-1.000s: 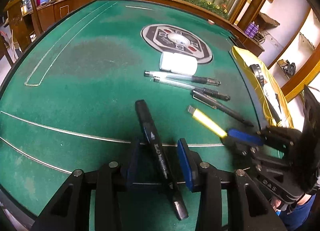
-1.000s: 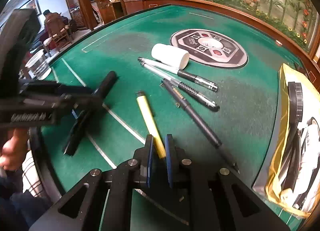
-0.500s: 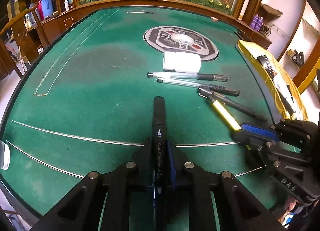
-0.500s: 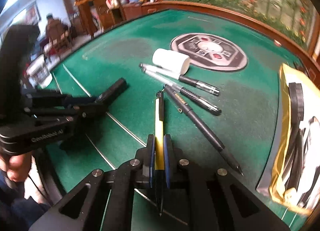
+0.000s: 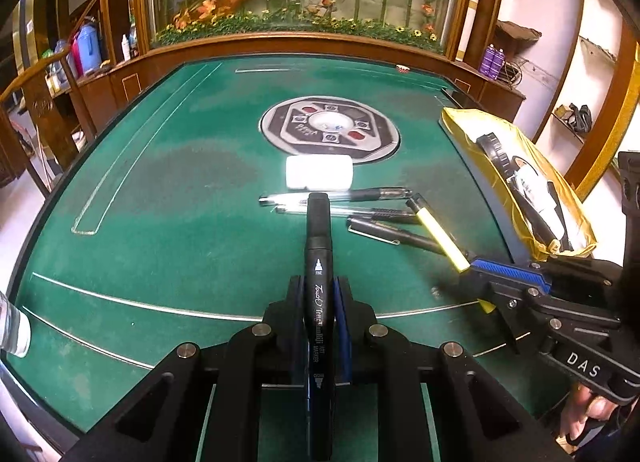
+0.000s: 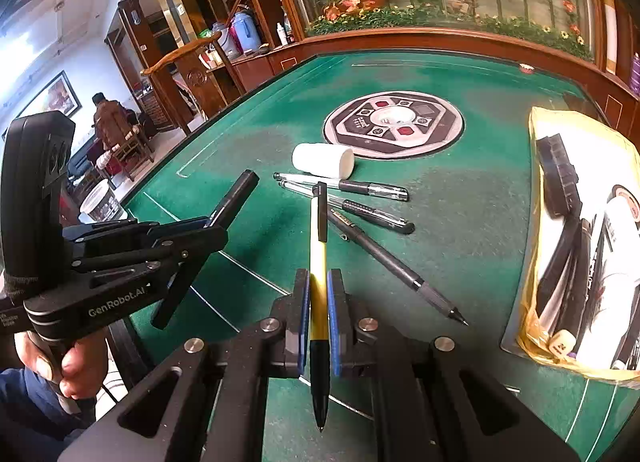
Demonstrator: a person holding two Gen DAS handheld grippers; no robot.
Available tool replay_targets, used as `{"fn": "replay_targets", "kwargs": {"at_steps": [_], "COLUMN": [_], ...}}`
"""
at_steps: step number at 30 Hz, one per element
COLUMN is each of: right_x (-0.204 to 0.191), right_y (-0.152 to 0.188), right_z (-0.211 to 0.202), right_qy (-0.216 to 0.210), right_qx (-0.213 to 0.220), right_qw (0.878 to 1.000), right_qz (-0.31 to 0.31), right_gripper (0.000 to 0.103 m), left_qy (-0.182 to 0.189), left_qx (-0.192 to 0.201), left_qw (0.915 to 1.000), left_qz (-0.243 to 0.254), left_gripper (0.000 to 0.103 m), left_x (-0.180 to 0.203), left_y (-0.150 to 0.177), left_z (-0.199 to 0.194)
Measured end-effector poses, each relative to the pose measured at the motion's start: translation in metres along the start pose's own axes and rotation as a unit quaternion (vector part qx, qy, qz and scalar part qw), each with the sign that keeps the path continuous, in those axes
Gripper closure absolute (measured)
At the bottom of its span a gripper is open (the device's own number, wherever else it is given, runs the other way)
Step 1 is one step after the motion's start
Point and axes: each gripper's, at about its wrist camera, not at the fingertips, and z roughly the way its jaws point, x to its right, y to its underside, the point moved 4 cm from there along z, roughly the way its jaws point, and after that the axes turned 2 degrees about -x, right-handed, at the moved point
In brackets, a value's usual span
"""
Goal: Organize rigid objects
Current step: 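Grasp a black-and-yellow pen with right tool while left tool grasps a black marker, then carry the yellow pen and black marker into the tray and open both tools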
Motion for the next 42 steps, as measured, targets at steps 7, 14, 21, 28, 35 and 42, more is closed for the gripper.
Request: {"fn": "replay_targets", "kwargs": {"at_steps": [7, 14, 21, 28, 35, 42], "right_x": [0.009, 0.018, 0.034, 0.064, 0.112, 0.169], "right_y": [0.003, 0.004, 0.006, 0.008, 0.015, 0.024], "right_z": [-0.008, -0.017, -0.027, -0.047, -0.082, -0.106], "right_qy": [-0.002, -0.005, -0.01, -0.003, 0.026, 0.071], "right_qx": [0.008, 0.019, 0.033, 0.058, 0.098, 0.123], "right_qw": [1.0, 0.999, 0.998, 0.994, 0.984, 0.968], "right_qz": [0.018, 0.032, 0.054, 0.091, 0.146, 0.209], "right_gripper": [0.095, 0.095, 0.095, 0.095, 0.095, 0.095], "left_qy": [-0.015, -0.022, -0.024, 0.001, 0.052, 0.099], "left_qx": [0.02, 0.026, 0.024, 0.015, 0.008, -0.018], "left_qw": [0.9991, 0.9976, 0.9965, 0.9955, 0.9915, 0.9858], "left_qz": [0.034, 0.061, 0.077, 0.093, 0.119, 0.135], "left_gripper": [0.088, 0.088, 0.088, 0.088, 0.088, 0.089], "left_x": [0.028, 0.048, 0.065, 0.093, 0.14, 0.196], "left_y": [-0.006, -0.007, -0.01, -0.021, -0.042, -0.061], "left_z": [-0.006, -0.007, -0.005, 0.0, 0.001, 0.022]}}
